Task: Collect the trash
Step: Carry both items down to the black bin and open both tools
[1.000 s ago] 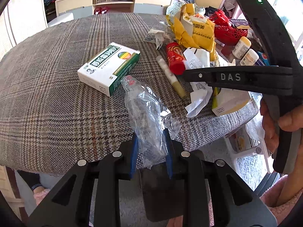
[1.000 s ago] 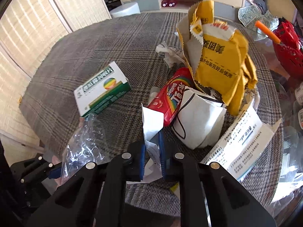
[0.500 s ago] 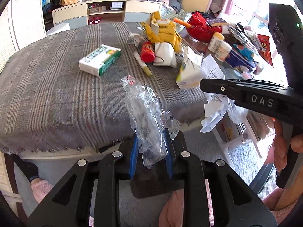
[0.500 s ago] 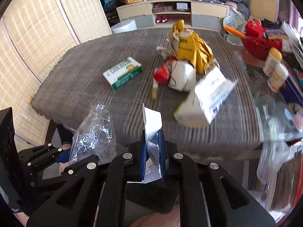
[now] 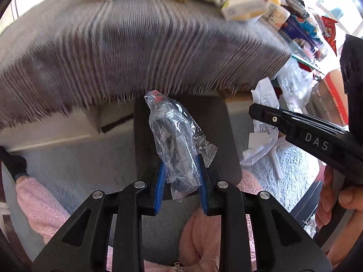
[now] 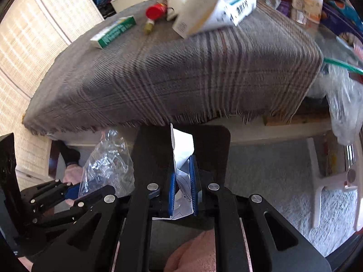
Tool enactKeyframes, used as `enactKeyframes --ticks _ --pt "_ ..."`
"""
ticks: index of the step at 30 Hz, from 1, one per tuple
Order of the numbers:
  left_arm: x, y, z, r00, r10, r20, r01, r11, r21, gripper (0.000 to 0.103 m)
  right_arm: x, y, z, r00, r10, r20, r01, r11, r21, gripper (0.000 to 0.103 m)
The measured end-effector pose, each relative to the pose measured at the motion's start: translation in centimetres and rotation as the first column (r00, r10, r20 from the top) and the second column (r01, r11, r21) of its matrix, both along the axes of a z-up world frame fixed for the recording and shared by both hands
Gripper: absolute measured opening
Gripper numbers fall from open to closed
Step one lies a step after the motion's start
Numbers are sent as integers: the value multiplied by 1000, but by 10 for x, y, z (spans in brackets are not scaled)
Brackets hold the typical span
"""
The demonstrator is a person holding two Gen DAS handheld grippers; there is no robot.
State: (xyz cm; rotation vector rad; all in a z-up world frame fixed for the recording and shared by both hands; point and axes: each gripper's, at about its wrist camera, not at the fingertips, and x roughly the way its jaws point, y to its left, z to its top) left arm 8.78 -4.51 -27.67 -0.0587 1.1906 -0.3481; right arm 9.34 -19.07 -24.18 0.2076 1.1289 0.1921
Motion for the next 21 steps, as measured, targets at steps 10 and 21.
enactKeyframes --ticks 10,21 --pt "18 -17 -62 994 -36 -101 35 999 -12 27 14 0 -54 995 -35 -91 35 999 6 16" --pt "26 -9 -65 993 -25 -111 25 1000 -7 61 25 -3 -63 992 -57 -110 61 998 25 53"
